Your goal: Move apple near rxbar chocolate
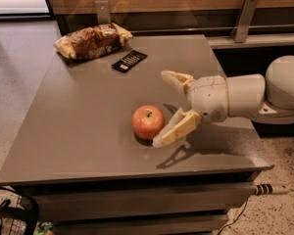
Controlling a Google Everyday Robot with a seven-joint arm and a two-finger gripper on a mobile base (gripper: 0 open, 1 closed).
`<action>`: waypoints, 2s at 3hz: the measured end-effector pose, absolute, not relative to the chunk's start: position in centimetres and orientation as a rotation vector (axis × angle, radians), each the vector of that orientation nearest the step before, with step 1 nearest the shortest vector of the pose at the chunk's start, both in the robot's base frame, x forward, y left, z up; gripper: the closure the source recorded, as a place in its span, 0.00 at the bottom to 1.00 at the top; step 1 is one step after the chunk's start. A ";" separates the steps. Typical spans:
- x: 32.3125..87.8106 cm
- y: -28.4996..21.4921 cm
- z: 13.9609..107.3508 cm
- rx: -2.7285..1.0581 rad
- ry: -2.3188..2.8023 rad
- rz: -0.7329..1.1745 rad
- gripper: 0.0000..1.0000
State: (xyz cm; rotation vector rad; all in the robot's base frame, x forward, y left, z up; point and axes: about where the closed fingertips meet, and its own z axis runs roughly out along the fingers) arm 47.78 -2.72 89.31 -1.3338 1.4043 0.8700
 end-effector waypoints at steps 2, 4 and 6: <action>48.2 -2.0 86.4 -1.365 1.459 0.796 0.00; 48.4 -0.8 84.6 -1.417 1.505 0.753 0.03; 48.2 -0.4 84.7 -1.423 1.499 0.757 0.49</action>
Offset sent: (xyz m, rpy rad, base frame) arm 0.0088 0.0049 -0.0477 -0.1215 -0.0045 -0.0541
